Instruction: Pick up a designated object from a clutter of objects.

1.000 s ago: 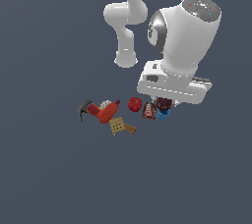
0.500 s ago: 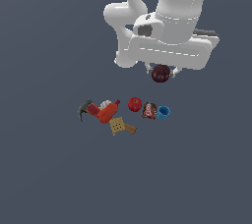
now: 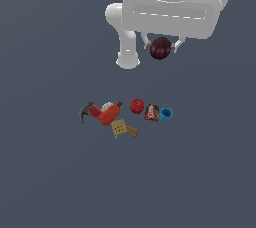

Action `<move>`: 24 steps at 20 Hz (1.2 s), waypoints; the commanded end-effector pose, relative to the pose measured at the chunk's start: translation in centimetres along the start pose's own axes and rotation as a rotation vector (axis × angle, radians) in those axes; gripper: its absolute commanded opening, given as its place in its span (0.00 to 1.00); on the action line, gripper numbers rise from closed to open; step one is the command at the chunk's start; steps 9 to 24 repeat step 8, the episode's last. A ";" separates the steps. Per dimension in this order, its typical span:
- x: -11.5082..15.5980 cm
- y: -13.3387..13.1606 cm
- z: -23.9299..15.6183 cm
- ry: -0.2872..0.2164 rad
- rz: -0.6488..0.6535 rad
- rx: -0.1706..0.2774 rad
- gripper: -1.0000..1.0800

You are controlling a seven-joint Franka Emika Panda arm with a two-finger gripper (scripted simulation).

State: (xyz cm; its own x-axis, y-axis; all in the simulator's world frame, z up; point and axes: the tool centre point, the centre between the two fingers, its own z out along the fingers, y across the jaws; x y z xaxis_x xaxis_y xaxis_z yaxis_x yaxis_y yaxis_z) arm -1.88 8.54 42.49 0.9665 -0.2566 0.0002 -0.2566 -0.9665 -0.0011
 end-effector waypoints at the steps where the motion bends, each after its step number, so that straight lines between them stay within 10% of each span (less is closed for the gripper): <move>1: -0.2 0.4 -1.1 -0.001 0.000 0.000 0.00; 24: -0.2 0.6 -2.1 0.000 0.000 -0.001 0.00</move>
